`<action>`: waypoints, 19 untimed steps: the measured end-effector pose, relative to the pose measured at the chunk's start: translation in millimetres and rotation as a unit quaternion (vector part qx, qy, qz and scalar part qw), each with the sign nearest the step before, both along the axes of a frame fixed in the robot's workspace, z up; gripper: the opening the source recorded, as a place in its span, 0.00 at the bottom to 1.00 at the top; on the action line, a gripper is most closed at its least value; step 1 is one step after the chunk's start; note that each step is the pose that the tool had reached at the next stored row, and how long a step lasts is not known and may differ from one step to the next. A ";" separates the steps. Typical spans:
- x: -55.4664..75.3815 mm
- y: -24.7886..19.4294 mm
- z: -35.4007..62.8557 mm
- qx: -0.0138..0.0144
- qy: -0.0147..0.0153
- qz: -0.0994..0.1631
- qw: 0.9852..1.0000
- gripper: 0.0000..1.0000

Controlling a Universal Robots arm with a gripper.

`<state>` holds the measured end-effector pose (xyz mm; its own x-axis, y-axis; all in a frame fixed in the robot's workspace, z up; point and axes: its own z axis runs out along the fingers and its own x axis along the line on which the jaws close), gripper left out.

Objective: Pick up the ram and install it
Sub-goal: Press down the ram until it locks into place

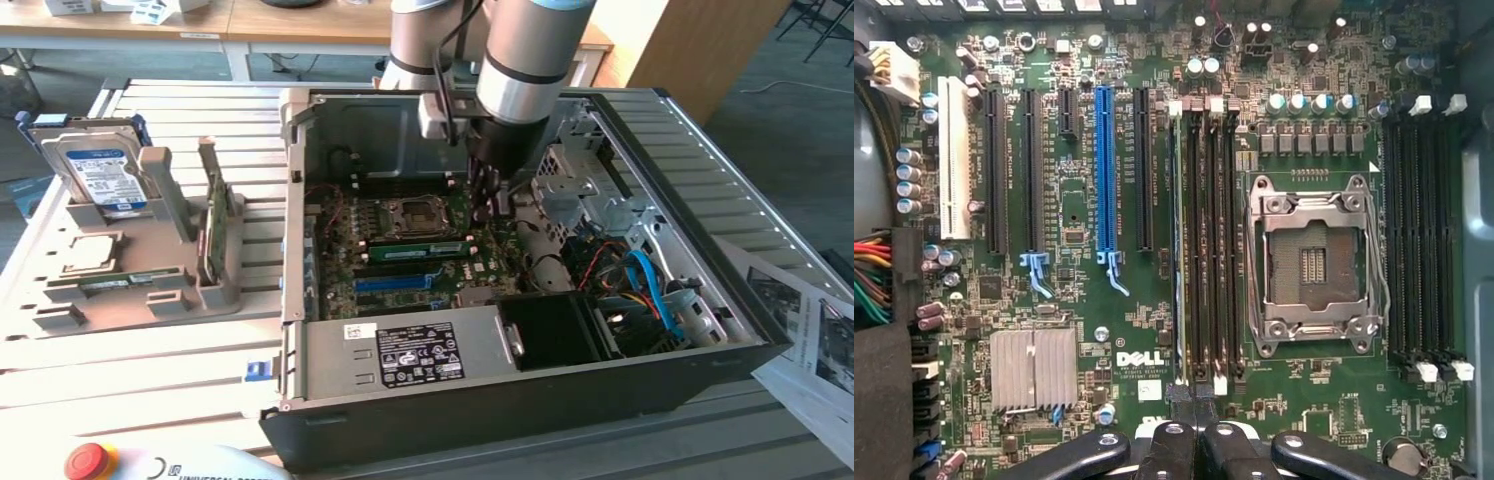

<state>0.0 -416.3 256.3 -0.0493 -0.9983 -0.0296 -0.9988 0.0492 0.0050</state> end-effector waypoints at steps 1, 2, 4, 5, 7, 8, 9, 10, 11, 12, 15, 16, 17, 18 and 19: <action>0.0 0.0 -0.6 0.000 0.000 0.000 1.000 0.11; 0.0 0.0 -1.1 0.000 0.000 -0.001 1.000 0.11; 0.0 0.0 -2.1 0.000 0.000 -0.001 1.000 0.11; 0.0 0.0 -2.6 0.000 0.000 -0.001 1.000 0.11; 0.0 0.0 -3.6 0.000 0.000 -0.002 1.000 0.11; 0.0 0.0 -4.2 0.000 0.000 -0.002 1.000 0.11; 0.0 0.0 -4.9 0.000 0.000 -0.003 1.000 0.11; 0.0 0.0 -5.6 0.000 0.000 -0.003 1.000 0.11; 0.0 0.0 -6.3 0.000 0.000 -0.003 1.000 0.11; 0.0 0.0 -7.0 0.000 0.000 -0.004 1.000 0.11; 0.0 0.0 -8.4 0.000 0.000 -0.005 1.000 0.11; 0.0 0.0 -8.8 0.000 0.000 -0.005 1.000 0.11; 0.0 0.0 -9.2 0.000 0.000 -0.006 1.000 0.11; 0.0 0.0 -9.7 0.000 0.000 -0.006 1.000 0.11; 0.0 0.0 -10.1 0.000 0.000 -0.006 1.000 0.11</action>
<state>0.0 -416.3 246.2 -0.0620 -0.9976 -0.0295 -0.9981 0.0619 0.0051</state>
